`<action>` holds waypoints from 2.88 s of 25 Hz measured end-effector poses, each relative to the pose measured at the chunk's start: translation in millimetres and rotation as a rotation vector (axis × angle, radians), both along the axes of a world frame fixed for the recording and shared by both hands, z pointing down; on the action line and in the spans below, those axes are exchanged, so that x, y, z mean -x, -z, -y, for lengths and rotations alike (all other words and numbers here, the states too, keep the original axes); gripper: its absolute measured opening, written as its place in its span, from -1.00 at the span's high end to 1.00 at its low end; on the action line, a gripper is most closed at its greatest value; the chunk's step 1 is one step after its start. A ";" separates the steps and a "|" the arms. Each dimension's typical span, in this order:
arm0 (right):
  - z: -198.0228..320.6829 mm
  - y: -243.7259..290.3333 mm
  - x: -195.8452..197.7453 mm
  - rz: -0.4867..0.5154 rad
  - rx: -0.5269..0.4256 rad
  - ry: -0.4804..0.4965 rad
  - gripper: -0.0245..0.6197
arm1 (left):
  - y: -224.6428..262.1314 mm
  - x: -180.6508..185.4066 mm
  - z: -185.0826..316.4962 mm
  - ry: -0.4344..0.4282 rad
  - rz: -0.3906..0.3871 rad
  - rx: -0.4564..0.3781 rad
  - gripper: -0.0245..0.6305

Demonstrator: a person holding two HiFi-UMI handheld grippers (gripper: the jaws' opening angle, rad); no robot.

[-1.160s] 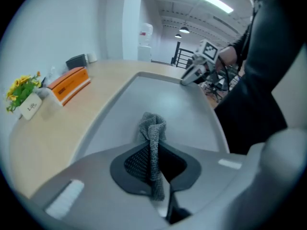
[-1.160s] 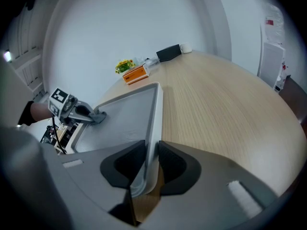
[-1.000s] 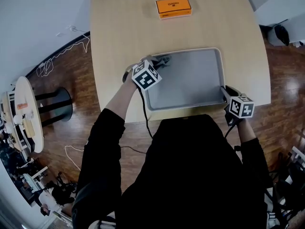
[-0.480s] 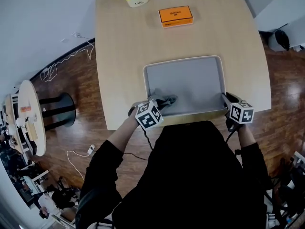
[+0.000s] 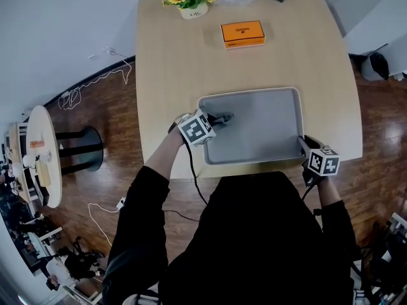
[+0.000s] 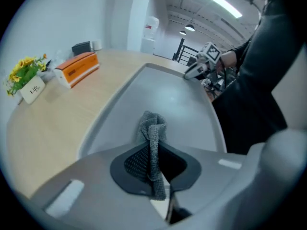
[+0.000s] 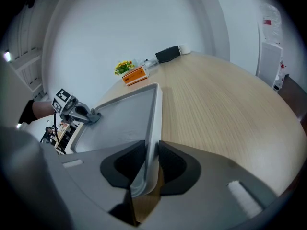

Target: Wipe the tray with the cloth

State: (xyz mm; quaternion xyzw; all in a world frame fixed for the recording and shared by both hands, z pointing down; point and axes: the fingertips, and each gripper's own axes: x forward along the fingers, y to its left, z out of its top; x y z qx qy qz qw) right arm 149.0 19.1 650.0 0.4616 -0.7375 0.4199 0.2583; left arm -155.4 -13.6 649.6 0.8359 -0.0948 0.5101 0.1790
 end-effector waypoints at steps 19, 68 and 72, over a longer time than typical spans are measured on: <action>-0.9 -0.5 3.0 0.014 -0.003 0.010 0.64 | -4.4 26.1 -62.6 0.049 0.183 -0.237 0.92; 75.7 298.7 72.2 0.165 -0.747 -0.010 0.92 | 167.1 138.8 -4.4 1.202 -0.298 -0.706 0.92; 74.9 291.9 68.2 0.153 -0.725 -0.019 0.92 | 76.2 183.5 -15.2 1.283 -0.174 -0.550 0.92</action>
